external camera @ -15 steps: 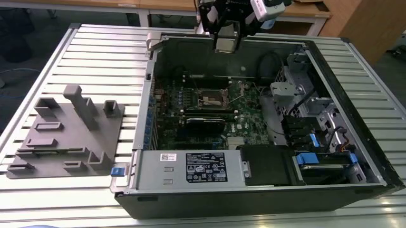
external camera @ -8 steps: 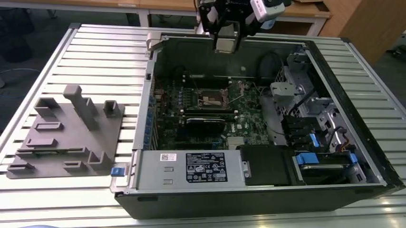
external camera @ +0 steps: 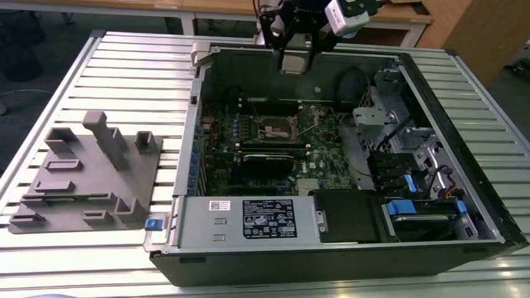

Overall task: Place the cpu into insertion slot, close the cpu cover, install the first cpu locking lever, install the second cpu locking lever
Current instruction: 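Place the cpu into insertion slot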

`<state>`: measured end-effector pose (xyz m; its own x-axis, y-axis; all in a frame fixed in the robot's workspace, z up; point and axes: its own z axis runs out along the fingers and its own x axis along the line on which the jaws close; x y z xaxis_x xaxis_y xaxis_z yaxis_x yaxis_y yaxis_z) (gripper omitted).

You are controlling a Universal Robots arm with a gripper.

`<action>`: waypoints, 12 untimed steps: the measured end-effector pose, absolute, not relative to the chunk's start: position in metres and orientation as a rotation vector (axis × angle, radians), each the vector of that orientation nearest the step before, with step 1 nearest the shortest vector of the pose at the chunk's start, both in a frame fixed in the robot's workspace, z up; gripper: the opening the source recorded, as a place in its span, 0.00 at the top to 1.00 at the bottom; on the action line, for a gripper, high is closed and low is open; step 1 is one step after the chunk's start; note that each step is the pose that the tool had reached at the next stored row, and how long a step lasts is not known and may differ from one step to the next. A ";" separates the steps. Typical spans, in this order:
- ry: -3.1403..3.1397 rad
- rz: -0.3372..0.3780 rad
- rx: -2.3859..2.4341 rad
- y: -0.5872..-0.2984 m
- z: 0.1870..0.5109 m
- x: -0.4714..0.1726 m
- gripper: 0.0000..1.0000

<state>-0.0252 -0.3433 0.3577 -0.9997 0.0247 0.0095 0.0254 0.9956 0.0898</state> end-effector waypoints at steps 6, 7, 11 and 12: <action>-3.147 -0.142 -0.037 -0.343 0.350 -0.026 0.46; -3.149 -0.142 -0.037 -0.343 0.349 -0.027 0.46; -3.153 -0.142 -0.037 -0.343 0.343 -0.028 0.46; -3.153 -0.141 -0.037 -0.343 0.342 -0.028 0.46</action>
